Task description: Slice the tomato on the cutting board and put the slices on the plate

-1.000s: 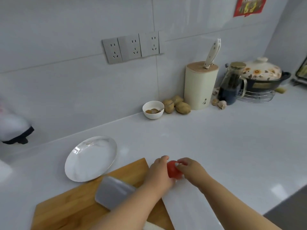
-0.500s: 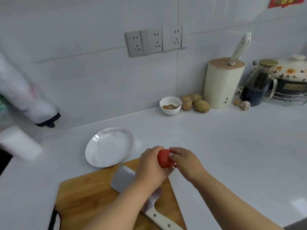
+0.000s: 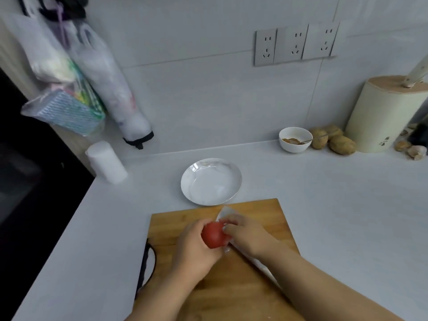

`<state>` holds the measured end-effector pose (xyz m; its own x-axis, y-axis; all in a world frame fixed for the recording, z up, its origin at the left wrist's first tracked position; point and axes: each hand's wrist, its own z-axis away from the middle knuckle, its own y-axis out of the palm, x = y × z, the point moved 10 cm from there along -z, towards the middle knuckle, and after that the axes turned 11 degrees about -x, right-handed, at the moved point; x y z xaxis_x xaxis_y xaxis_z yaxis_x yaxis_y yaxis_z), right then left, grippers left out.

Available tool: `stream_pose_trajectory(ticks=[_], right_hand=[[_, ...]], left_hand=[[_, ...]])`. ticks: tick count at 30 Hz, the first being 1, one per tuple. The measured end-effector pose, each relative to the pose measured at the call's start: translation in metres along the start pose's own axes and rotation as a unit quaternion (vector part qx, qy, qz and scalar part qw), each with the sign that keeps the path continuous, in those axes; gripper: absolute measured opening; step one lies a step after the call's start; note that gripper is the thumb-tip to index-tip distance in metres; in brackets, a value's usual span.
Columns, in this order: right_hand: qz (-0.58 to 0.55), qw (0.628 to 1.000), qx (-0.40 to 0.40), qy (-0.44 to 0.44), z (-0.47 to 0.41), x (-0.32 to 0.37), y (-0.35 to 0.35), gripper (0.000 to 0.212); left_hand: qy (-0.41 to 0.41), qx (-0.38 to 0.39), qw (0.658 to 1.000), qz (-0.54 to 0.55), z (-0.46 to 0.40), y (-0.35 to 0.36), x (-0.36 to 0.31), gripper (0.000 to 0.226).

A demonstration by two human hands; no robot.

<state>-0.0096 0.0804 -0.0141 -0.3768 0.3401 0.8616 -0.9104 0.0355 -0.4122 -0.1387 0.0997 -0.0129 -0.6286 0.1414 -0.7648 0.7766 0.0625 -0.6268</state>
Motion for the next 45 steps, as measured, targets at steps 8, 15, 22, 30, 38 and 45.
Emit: stream_pose_trajectory(ticks=[8, 15, 22, 30, 38, 45], right_hand=[[0.105, 0.994, 0.031, -0.023, 0.006, -0.01, 0.034, 0.035], [0.25, 0.964, -0.086, -0.041, 0.015, -0.02, -0.013, 0.037], [0.415, 0.904, -0.1, 0.008, 0.038, -0.064, -0.048, 0.06], [0.368, 0.926, -0.081, 0.0, 0.049, -0.069, -0.039, 0.057], [0.329, 0.941, -0.073, 0.031, 0.048, -0.069, -0.042, 0.062], [0.227, 0.968, -0.101, 0.03, 0.046, -0.055, -0.058, 0.036]], left_hand=[[-0.037, 0.045, 0.998, -0.005, 0.017, 0.004, 0.043, 0.07], [-0.006, 0.034, 0.998, -0.044, 0.023, 0.007, 0.04, 0.074], [0.001, 0.048, 0.997, -0.063, 0.026, 0.006, 0.041, 0.096], [0.015, 0.011, 0.998, -0.062, 0.03, -0.005, 0.036, 0.091], [0.047, -0.011, 0.997, -0.067, 0.033, -0.008, 0.024, 0.081], [0.108, -0.077, 0.989, -0.062, 0.035, -0.024, 0.006, 0.048]])
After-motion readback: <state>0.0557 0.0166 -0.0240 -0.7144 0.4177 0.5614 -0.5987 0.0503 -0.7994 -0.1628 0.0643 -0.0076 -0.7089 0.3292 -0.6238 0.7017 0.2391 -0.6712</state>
